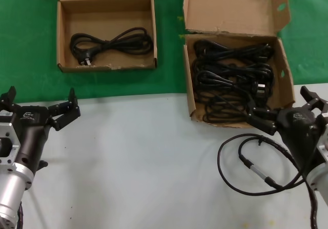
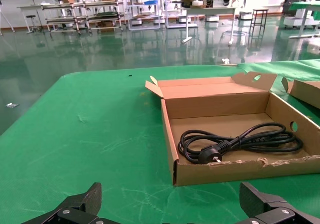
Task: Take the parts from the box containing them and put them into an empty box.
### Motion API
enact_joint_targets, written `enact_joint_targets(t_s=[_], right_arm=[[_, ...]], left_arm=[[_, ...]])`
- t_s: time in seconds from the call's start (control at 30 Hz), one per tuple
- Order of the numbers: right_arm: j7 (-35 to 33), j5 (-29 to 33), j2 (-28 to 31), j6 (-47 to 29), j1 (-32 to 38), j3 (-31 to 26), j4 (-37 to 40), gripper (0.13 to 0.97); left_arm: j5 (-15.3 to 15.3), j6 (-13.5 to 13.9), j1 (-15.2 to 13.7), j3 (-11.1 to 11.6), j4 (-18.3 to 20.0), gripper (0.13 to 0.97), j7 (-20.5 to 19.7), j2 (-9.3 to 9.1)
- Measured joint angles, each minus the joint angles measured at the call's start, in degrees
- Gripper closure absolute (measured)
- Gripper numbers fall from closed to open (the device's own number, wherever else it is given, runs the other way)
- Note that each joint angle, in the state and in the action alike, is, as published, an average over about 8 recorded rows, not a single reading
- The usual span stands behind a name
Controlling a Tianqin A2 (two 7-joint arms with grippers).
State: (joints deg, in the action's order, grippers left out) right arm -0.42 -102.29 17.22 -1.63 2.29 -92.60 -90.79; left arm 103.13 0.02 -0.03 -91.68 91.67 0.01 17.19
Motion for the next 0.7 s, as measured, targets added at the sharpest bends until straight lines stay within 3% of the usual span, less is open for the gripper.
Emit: enact_joint_targets(t_s=[0.7], right_arm=[[0.00, 0.00, 0.00, 0.00, 0.00, 0.00, 0.00, 0.129]], left_arm=[[0.00, 0.00, 0.00, 0.00, 0.00, 0.132, 0.00, 0.00]])
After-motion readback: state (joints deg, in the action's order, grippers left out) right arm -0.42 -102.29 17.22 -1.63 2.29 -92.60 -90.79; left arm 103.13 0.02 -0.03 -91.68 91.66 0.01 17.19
